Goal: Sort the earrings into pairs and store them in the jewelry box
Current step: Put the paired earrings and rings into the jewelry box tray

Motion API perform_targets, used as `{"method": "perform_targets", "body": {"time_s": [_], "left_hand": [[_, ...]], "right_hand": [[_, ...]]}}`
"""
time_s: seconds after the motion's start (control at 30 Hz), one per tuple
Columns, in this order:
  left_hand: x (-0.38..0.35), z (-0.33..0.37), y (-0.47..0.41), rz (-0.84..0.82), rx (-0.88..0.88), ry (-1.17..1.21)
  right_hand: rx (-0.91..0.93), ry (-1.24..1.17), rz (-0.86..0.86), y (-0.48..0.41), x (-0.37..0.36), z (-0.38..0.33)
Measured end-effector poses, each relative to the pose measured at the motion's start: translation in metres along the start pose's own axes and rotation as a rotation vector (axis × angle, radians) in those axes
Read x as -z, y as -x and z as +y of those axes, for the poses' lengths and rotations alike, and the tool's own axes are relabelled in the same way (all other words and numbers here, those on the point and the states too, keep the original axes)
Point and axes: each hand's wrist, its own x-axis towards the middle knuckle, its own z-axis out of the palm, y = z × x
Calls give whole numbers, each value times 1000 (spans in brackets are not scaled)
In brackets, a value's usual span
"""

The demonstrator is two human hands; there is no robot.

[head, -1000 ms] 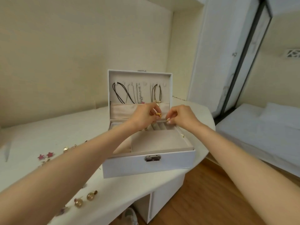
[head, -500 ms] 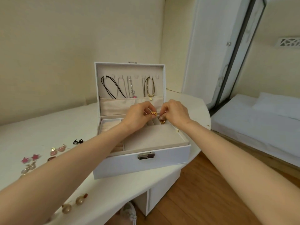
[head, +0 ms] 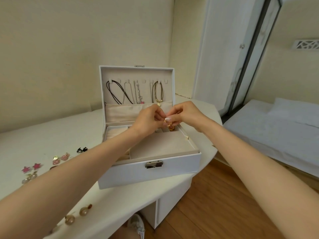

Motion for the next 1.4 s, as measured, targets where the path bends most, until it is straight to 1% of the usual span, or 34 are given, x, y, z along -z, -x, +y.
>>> {"method": "perform_targets", "body": {"time_s": [0.07,0.17,0.3,0.33,0.43,0.53,0.73,0.8,0.87,0.93,1.0,1.1,1.3,1.4], "left_hand": [[-1,1,0,-14,5,9],[-2,1,-2,21,-5,-31],[0,-1,-1,56,-10,-68],[0,0,0,53,-9,-68],[4,1,3,36,-16,-61],[8,0,6,12,-31,-105],[24,3,21,14,-103,-223],[34,6,31,35,-134,-258],[48,9,45,65,-162,-275],[65,13,60,96,-181,-301],[86,15,75,103,-171,-374],[119,11,100,74,-103,-500],[178,-1,157,11,108,-640],[200,-12,182,-13,212,-679]], "right_hand": [[-18,71,44,-1,4,0],[-8,364,93,-3,4,0],[18,654,42,-4,-5,4],[15,682,26,-5,-7,6],[-7,632,-7,-7,-8,7],[-12,619,-28,-7,-6,6],[30,813,46,-1,-12,4],[66,806,110,2,-16,-2],[120,721,179,7,-23,-13],[200,636,200,15,-36,-32],[275,568,150,26,-54,-53],[351,479,24,40,-88,-77],[465,441,-171,62,-156,-110],[483,423,-250,70,-189,-117]]}}
